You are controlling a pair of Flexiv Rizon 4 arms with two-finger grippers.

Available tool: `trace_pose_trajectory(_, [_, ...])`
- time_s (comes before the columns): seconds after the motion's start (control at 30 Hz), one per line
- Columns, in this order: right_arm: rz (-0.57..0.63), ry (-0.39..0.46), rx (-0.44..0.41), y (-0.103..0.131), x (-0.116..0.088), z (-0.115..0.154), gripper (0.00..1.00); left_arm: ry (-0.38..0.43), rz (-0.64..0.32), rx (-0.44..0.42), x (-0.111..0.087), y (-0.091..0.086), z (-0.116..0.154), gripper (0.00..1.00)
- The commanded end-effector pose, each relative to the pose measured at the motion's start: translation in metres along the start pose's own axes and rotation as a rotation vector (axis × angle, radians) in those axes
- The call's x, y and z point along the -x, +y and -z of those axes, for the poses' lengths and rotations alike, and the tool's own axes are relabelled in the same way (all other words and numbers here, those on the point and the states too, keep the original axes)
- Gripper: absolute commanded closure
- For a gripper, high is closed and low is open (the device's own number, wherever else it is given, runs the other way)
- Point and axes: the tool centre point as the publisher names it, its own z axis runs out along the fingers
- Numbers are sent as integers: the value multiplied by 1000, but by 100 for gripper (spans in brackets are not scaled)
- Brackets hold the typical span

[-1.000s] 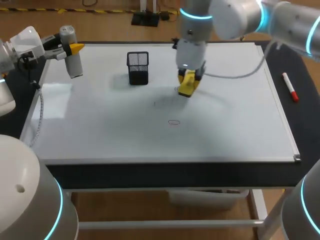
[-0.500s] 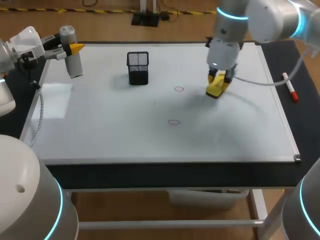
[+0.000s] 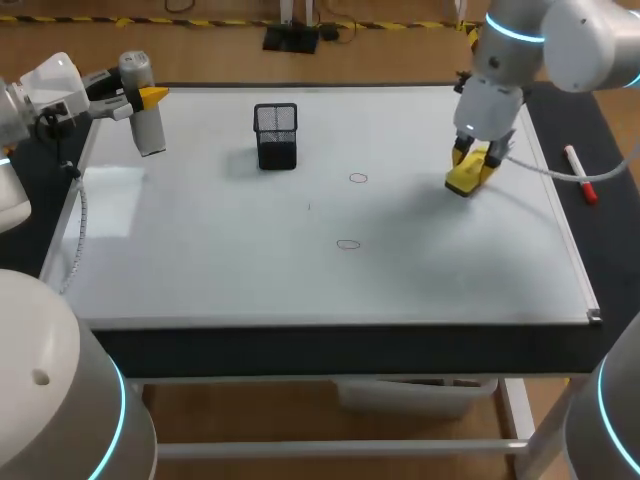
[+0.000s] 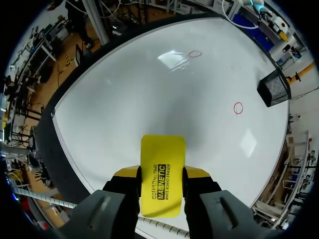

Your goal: Pick up the inspection probe, press it on each red-marked spot on the whiteboard one by one, put down the probe, pick up the eraser, and wipe off all the red marks.

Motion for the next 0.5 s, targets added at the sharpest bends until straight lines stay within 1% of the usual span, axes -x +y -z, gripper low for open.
trace_pose_trajectory(0.03, [-5, 15, 7, -10, -1, 3, 100, -2, -2, 0, -1, -1, 0, 100])
trace_pose_trajectory(0.13, [-2, 29, 3, -14, 0, 6, 100, -2, -2, 0, -1, -1, 0, 100])
trace_pose_trajectory(0.5, [0, 28, -2, -14, 1, 9, 100, -2, -2, 0, -1, -1, 0, 100])
